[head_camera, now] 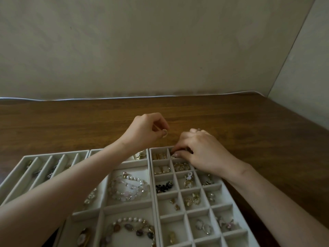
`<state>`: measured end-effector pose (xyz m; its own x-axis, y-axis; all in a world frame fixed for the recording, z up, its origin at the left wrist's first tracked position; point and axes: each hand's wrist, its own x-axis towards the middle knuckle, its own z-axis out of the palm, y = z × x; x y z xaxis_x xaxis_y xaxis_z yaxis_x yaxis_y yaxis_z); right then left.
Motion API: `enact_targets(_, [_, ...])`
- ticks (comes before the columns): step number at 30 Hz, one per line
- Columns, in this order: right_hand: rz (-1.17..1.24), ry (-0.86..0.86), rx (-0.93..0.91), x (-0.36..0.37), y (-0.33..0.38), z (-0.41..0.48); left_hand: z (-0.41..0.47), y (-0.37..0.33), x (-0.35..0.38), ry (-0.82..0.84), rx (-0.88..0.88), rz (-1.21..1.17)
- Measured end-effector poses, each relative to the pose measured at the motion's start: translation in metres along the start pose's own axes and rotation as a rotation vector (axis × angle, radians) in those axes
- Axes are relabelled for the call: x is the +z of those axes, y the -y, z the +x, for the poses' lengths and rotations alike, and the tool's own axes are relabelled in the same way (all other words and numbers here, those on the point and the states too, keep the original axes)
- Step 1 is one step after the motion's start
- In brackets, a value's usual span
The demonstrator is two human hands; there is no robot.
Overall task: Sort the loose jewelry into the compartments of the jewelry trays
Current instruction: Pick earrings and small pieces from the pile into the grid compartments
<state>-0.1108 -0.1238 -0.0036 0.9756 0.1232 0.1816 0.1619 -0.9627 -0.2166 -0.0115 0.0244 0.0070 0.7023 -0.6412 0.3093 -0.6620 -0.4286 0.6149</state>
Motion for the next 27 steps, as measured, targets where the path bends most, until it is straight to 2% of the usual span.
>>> enact_targets(4, [-0.019, -0.002, -0.016, 0.0, 0.004, -0.001, 0.0, 0.001, 0.001, 0.027, 0.024, 0.014])
enact_targets(12, [0.091, -0.007, 0.017, -0.003, 0.007, -0.001, 0.0, -0.001, 0.002, 0.053, -0.011, -0.027])
enact_targets(19, [0.031, -0.121, 0.019, 0.001, 0.007, -0.002, -0.001, -0.003, 0.001, 0.098, -0.027, -0.091])
enact_targets(27, [0.418, -0.311, 0.112, -0.012, -0.006, -0.002, -0.002, -0.004, 0.001, 0.125, 0.01, -0.075])
